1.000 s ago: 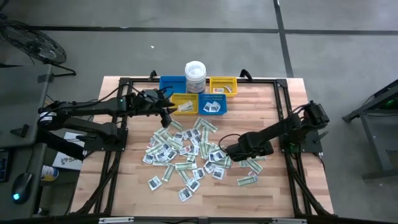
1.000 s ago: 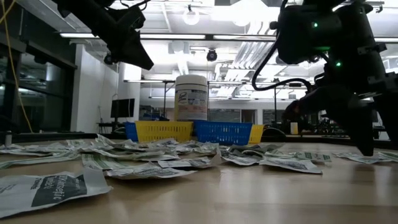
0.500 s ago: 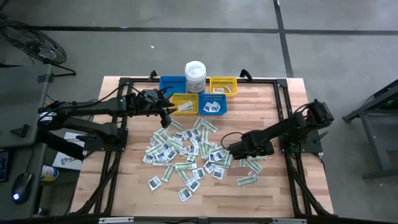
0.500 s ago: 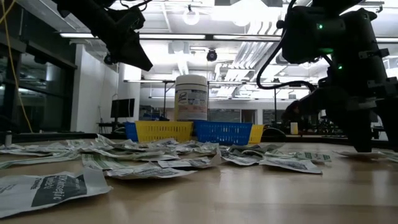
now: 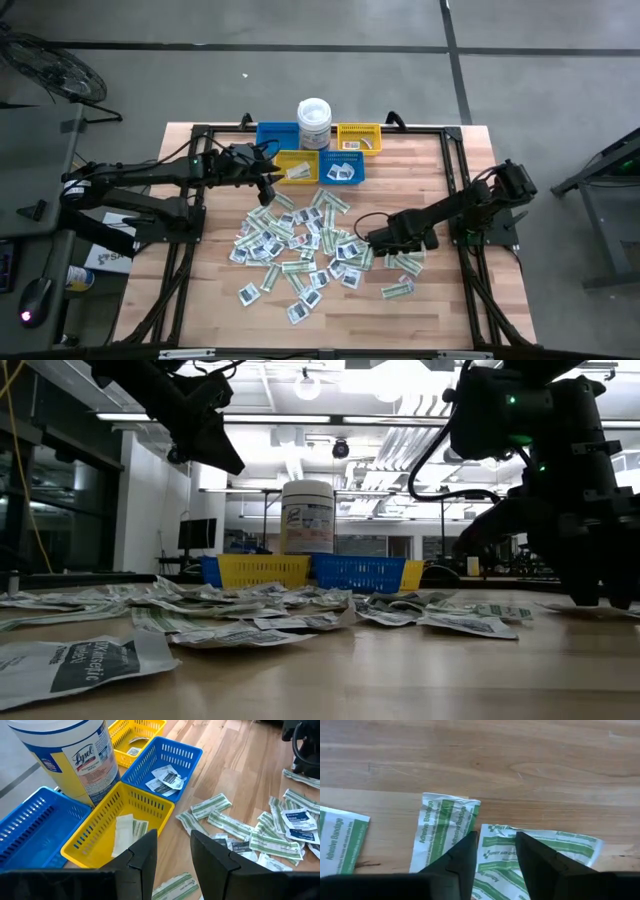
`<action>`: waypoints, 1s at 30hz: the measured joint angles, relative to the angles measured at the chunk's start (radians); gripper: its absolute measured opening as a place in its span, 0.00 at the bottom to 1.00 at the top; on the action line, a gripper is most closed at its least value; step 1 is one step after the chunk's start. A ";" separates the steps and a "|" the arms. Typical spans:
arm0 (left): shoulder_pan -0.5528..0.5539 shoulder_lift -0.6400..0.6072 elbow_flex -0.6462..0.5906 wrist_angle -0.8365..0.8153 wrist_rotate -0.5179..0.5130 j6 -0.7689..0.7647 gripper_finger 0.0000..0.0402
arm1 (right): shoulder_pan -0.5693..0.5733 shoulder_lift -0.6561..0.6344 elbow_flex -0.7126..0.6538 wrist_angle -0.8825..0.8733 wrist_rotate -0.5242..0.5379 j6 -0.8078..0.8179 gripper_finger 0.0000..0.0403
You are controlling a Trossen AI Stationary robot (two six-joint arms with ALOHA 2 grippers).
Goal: Pick & Place First Aid Supplies
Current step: Put the green bandage pad into the left yellow bin
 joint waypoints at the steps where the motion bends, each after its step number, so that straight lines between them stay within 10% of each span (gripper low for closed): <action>1: 0.000 0.000 0.000 0.000 0.000 0.000 0.29 | 0.000 0.000 0.000 0.003 0.000 0.000 0.29; 16: 0.000 0.000 0.000 0.000 0.000 -0.001 0.29 | 0.000 0.000 -0.001 0.047 0.015 -0.025 0.01; 30: 0.000 0.000 0.000 0.003 0.000 -0.001 0.29 | -0.013 -0.161 -0.014 -0.069 0.048 -0.018 0.00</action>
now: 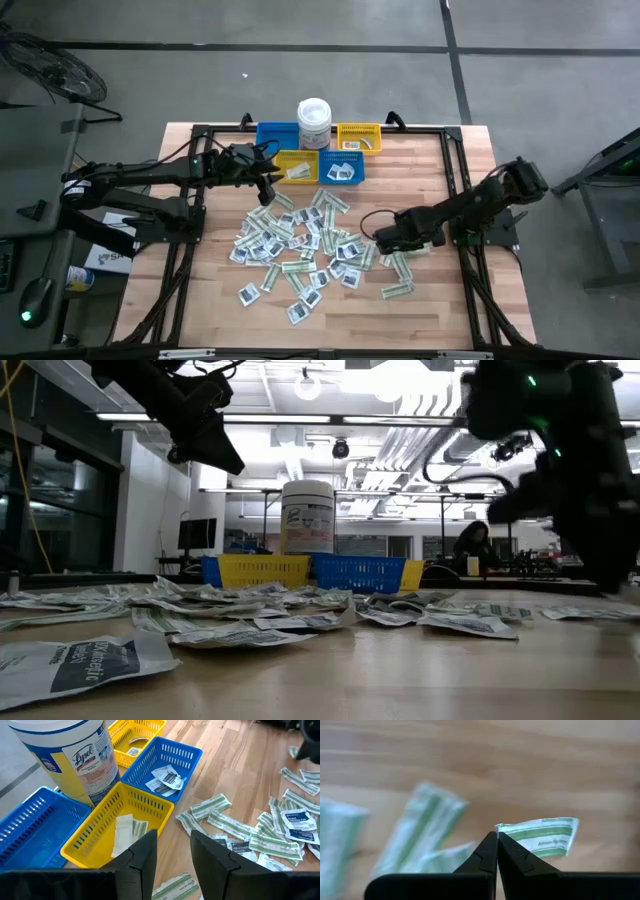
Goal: Pick & Place First Aid Supplies
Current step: Put the green bandage pad into the left yellow bin
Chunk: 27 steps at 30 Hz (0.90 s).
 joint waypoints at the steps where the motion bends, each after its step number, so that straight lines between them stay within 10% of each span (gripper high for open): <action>1: 0.000 0.000 0.000 0.004 0.000 -0.001 0.29 | -0.001 -0.018 0.001 -0.005 0.006 0.000 0.00; 16: 0.000 0.000 0.000 0.100 0.047 -0.025 0.29 | -0.005 -0.308 0.002 0.110 0.375 -0.145 0.00; 27: 0.000 0.006 0.000 0.332 0.251 -0.098 0.29 | -0.101 -0.410 0.004 0.613 0.448 -0.818 0.00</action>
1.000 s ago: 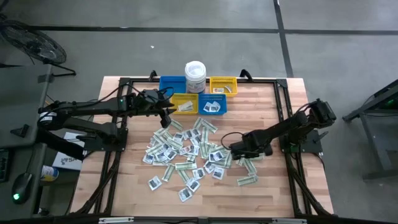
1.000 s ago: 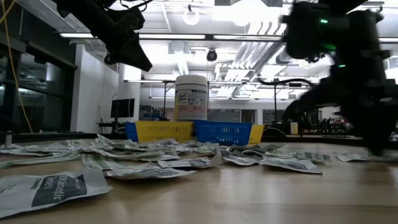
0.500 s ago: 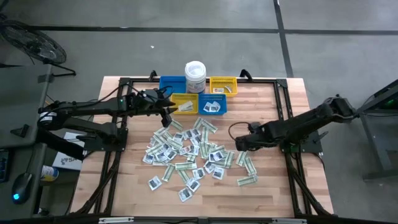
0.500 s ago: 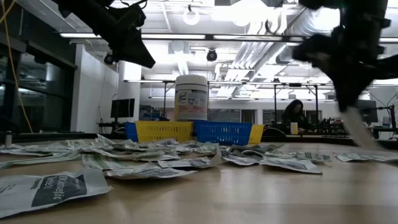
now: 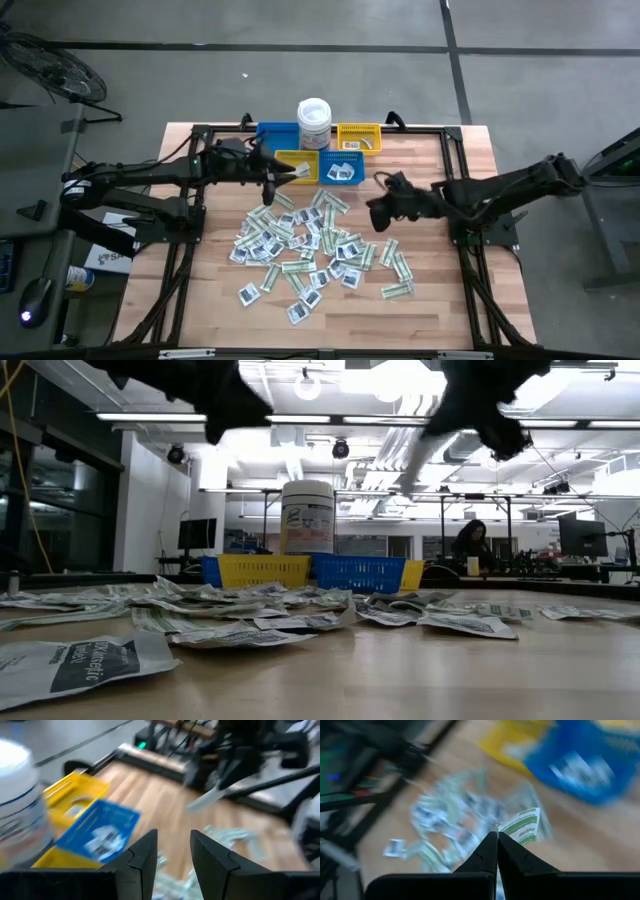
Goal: Pick & Place First Aid Supplies
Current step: Put the green bandage pad into the left yellow bin
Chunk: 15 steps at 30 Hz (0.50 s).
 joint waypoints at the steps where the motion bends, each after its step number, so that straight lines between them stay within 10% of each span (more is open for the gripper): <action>1: 0.000 0.007 0.000 0.031 0.019 -0.014 0.29 | -0.013 -0.004 0.000 0.055 -0.017 -0.068 0.00; 15: 0.000 0.090 0.000 0.323 0.223 -0.283 0.29 | -0.161 -0.012 0.002 0.502 -0.464 -0.551 0.00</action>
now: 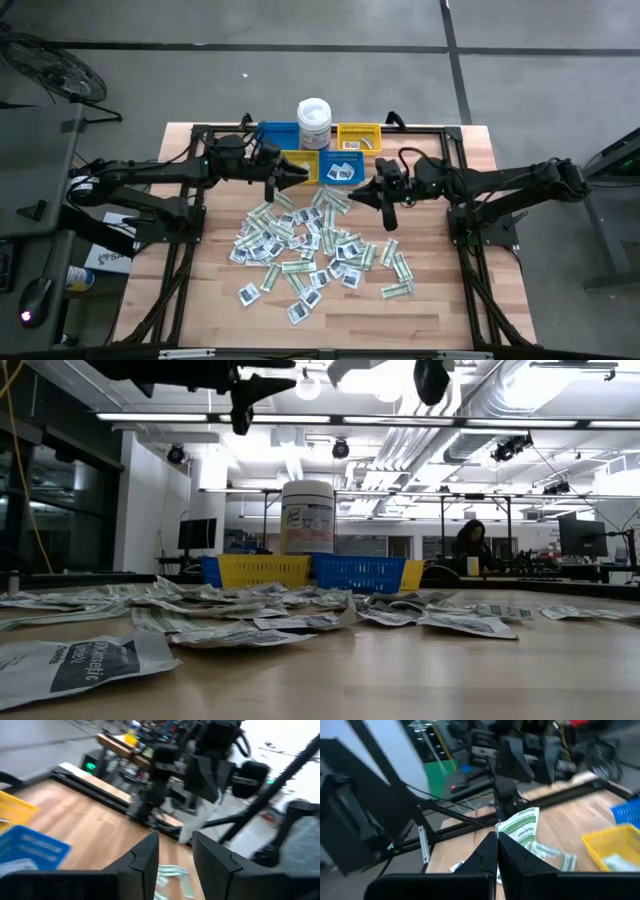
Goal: Pick & Place First Aid Supplies
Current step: Put the green bandage pad into the left yellow bin
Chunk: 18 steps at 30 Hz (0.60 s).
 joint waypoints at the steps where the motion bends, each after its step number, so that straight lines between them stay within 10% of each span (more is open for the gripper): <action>1: 0.000 0.008 0.000 0.017 0.025 -0.016 0.29 | -0.010 0.000 0.000 0.014 -0.019 -0.015 0.00; 18: 0.000 0.110 0.001 0.280 0.082 -0.115 0.29 | -0.104 0.066 0.000 0.212 -0.207 -0.005 0.00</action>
